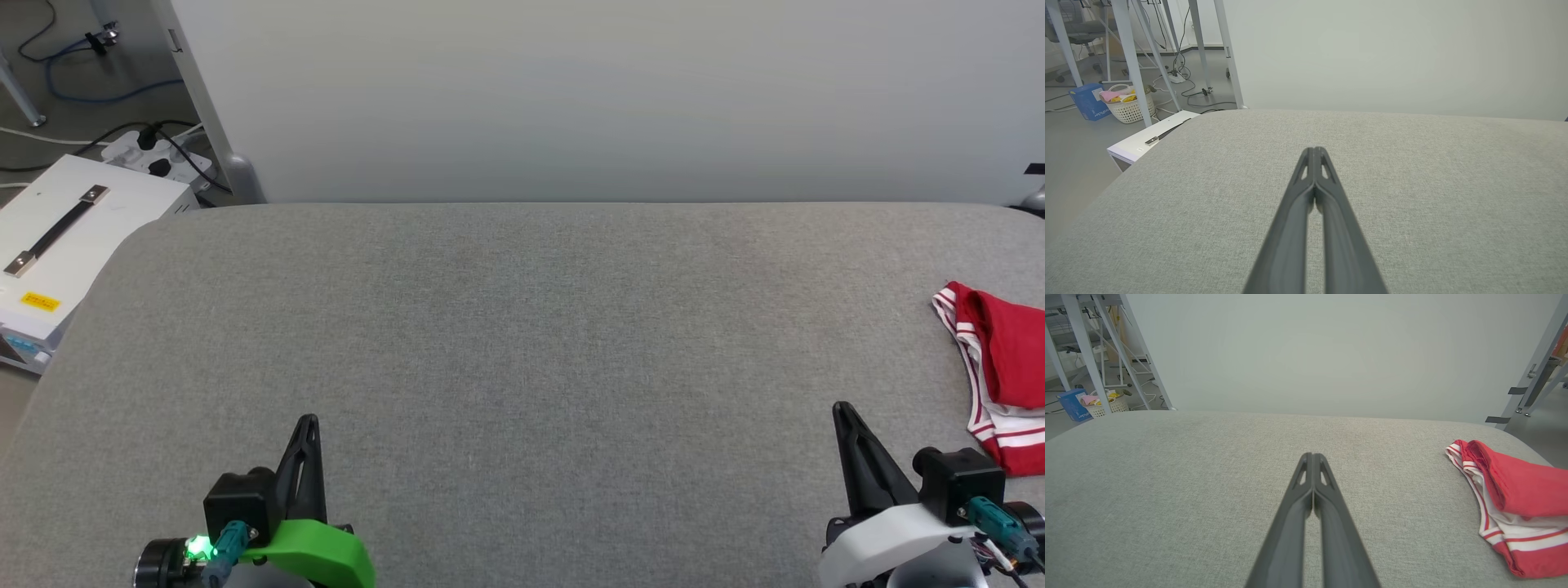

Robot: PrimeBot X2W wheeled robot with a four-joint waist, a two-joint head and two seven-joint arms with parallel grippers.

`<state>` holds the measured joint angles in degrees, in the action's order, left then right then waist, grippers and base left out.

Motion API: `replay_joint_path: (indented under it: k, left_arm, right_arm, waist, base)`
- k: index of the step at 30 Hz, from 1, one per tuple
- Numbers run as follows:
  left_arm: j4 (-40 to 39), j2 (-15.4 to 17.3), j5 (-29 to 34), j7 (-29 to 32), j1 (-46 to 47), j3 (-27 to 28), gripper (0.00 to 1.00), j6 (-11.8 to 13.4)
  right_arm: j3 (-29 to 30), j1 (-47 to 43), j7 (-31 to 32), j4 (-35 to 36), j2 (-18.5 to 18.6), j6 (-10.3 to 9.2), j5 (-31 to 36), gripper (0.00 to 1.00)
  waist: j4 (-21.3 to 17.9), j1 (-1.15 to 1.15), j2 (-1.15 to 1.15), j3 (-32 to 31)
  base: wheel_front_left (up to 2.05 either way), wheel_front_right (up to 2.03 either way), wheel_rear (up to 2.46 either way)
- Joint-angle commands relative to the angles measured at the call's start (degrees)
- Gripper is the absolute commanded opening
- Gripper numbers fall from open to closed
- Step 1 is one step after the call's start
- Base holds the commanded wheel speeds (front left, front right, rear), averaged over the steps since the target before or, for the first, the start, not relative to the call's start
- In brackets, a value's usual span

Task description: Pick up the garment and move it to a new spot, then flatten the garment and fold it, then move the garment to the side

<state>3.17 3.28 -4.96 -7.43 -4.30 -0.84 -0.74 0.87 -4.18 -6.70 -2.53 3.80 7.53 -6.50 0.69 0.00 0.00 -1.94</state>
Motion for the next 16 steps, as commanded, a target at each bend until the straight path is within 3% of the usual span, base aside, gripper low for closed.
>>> replay_joint_path:
  k: [1,16]
  left_arm:
    - [-0.32,-0.2,0.82,0.44,1.23,0.22,0.0,0.23]
    - [-1.01,-0.25,1.83,2.14,1.98,0.37,0.0,0.36]
  right_arm:
    - [-0.16,1.23,0.32,0.47,-0.19,-0.02,0.75,0.0]
    - [-0.33,1.95,1.87,0.97,-0.37,-0.03,2.15,0.0]
  waist:
    - [-0.02,0.0,0.0,0.05]
    - [-0.18,0.0,0.0,0.51]
  base:
    - [0.0,0.0,0.0]
    - [0.0,0.0,0.0]
